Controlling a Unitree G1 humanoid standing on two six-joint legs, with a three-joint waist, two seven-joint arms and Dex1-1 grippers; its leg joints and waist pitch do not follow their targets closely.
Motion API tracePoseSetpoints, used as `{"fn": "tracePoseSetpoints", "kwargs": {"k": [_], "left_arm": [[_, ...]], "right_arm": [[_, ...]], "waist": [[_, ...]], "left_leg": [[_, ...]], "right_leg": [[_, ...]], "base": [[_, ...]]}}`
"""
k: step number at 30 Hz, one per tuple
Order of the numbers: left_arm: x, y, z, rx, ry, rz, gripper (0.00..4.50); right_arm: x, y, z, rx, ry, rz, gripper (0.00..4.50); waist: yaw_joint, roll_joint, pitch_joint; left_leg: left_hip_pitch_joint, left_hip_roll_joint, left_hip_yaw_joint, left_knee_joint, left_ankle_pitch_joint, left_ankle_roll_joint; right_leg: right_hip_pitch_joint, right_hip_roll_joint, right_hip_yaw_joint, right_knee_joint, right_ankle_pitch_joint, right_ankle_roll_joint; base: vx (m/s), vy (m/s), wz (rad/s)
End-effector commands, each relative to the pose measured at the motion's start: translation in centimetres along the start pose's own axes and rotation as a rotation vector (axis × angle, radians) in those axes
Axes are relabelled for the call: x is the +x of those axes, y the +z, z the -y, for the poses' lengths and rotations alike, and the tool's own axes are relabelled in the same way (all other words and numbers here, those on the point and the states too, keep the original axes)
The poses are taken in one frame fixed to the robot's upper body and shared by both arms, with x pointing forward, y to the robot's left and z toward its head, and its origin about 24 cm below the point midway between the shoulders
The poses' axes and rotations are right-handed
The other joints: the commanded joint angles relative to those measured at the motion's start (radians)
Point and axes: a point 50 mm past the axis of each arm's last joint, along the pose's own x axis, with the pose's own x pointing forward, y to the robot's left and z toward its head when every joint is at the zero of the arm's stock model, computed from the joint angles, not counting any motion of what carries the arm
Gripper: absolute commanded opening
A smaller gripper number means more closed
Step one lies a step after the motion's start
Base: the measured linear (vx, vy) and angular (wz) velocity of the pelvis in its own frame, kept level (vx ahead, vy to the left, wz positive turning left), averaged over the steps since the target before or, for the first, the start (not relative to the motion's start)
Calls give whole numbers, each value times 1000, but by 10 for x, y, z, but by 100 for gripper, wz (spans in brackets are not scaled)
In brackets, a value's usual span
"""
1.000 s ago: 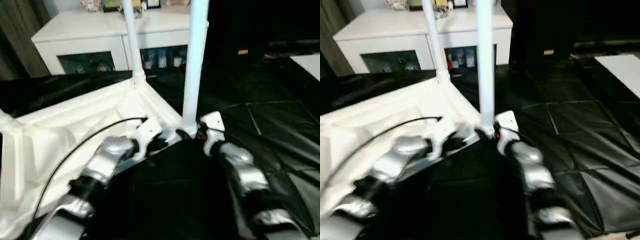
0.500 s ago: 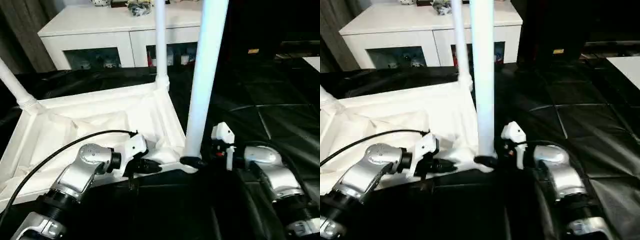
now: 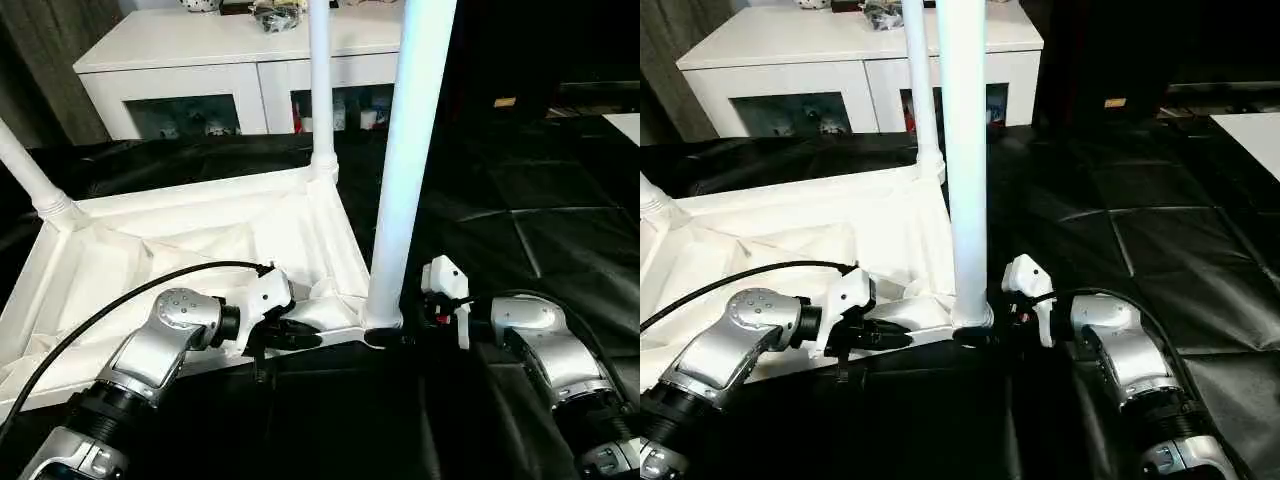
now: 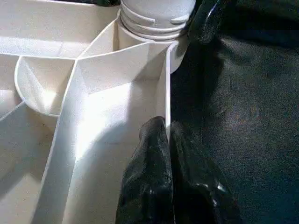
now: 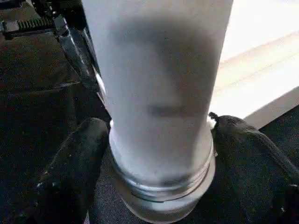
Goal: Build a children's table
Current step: Rotate leg to tighten
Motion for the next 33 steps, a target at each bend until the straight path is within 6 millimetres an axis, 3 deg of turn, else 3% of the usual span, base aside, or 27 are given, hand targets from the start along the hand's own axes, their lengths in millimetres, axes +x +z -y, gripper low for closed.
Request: {"fn": "tracePoseSetpoints", "kwargs": {"k": [1,7,16,18,20,22,25,27,33], "left_arm": [[-2,3,2,3,-19,5,0],[-3,1,3,0,-22,-1,0],[-1,-1,3,-17,-11,-5,0],[2,-2,-1,-27,38,-8,0],[10,-3,-9,-29,138,-20,0],[12,-3,-12,-27,168,-27,0],[23,-1,-18,-40,254,-39,0],[35,3,-22,-63,330,-38,0],[61,16,-33,-99,483,-32,0]], "right_arm": [[2,0,1,12,-7,8,354],[4,-1,-1,28,1,17,294],[8,-3,-1,69,-35,54,271],[12,-7,4,91,-131,44,271],[19,-14,12,122,-294,20,270],[21,-15,14,136,-333,19,270],[29,-17,19,193,-500,23,270],[36,-20,23,246,-656,21,270],[58,-24,21,311,-902,4,269]], "waist": [[1,-11,-62],[-1,-12,-62],[-2,-13,-62],[-5,-14,-62],[-15,-16,-57],[-23,-15,-53],[-28,-17,-53],[-31,-15,-50],[-31,-20,-49]], "left_leg": [[20,55,-25,-69,-155,93],[19,54,-25,-68,-153,92],[20,54,-25,-68,-160,87],[20,54,-26,-69,-163,83],[21,52,-27,-75,-204,53],[25,52,-30,-81,-254,24],[25,52,-33,-85,-287,6],[32,50,-32,-87,-319,-17],[35,47,-35,-92,-366,-40]], "right_leg": [[46,-49,30,-58,-52,-288],[47,-48,29,-57,-37,-291],[46,-49,30,-57,-51,-290],[46,-50,30,-57,-57,-290],[43,-50,31,-67,-134,-274],[43,-50,31,-74,-205,-257],[42,-51,33,-79,-249,-233],[32,-51,35,-86,-297,-213],[24,-51,36,-100,-355,-173]], "base": [[0,0,0],[0,0,0],[0,0,0],[0,0,0],[0,0,0],[0,0,0],[0,0,0],[0,0,0],[0,0,0]]}}
